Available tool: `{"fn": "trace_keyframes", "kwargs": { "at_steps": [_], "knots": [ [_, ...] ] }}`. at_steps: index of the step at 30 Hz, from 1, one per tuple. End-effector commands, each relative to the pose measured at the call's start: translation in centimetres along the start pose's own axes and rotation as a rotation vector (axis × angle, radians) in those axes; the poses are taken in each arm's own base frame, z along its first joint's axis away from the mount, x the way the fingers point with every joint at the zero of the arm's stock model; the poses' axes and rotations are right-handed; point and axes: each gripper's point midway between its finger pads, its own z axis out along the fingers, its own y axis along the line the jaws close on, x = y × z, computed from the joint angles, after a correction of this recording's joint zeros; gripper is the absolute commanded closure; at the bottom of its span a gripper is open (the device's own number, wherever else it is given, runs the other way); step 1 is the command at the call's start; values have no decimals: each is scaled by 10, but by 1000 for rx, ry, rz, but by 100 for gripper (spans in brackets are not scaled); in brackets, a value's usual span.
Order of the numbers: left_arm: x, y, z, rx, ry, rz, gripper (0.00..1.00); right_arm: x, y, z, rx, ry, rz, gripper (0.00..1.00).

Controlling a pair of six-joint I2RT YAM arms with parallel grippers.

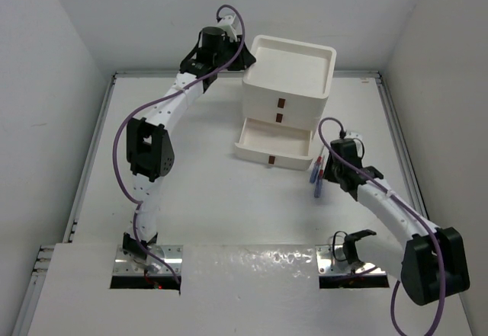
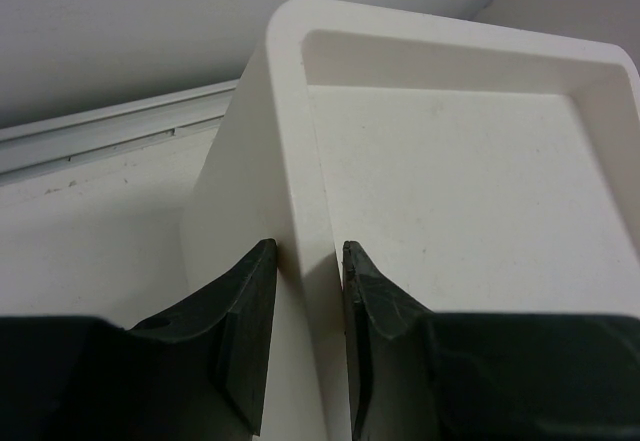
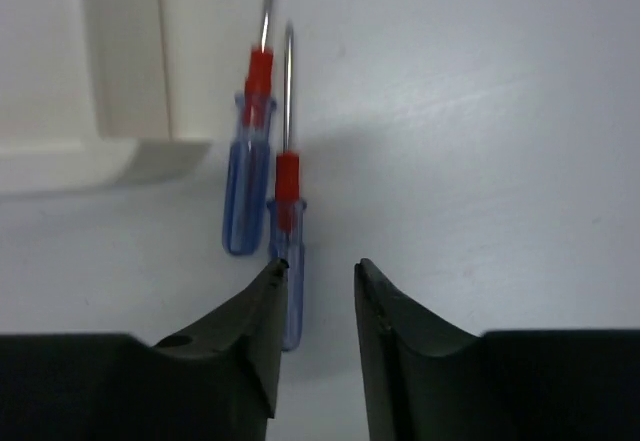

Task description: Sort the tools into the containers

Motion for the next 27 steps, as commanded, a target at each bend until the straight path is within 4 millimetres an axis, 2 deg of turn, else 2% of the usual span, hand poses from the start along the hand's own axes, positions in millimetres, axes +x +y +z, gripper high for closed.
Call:
{"fn": "trace_keyframes", "kwargs": {
  "at_steps": [1, 5, 8, 9, 14, 16, 18, 19, 20, 22, 24, 25, 26, 27],
  "knots": [
    [101, 24, 4, -81, 299, -55, 100, 29, 23, 4, -132, 89, 48, 65],
    [102, 23, 3, -81, 301, -53, 100, 39, 28, 15, -144, 127, 49, 63],
    [101, 23, 3, -81, 298, -51, 100, 56, 17, 27, -86, 171, 24, 65],
    [101, 23, 2, -80, 298, -51, 100, 68, 8, 32, -48, 207, 16, 65],
    [104, 23, 2, -80, 303, -52, 100, 85, 2, 43, -21, 252, 34, 68],
    [104, 24, 1, -86, 304, -47, 100, 86, -7, 41, 33, 246, 70, 84],
    [102, 24, 1, -85, 301, -44, 100, 85, -30, 36, 140, 218, 75, 100],
    [102, 24, 1, -85, 301, -44, 100, 81, -37, 33, 177, 198, 82, 100],
    [101, 23, 1, -82, 299, -43, 100, 72, -50, 26, 236, 149, 80, 100],
    [102, 23, 2, -80, 300, -47, 100, 53, -61, 18, 285, 76, 72, 100],
    [103, 23, 3, -77, 301, -50, 100, 8, -67, 3, 313, -85, 76, 100],
    [105, 23, 3, -76, 304, -53, 100, -12, -66, -3, 299, -145, 0, 100],
    [104, 23, 3, -75, 302, -54, 100, -53, -49, -8, 218, -293, -1, 100],
    [103, 23, 4, -75, 300, -55, 100, -78, -18, -19, 34, -382, -64, 100]
  ]
}}
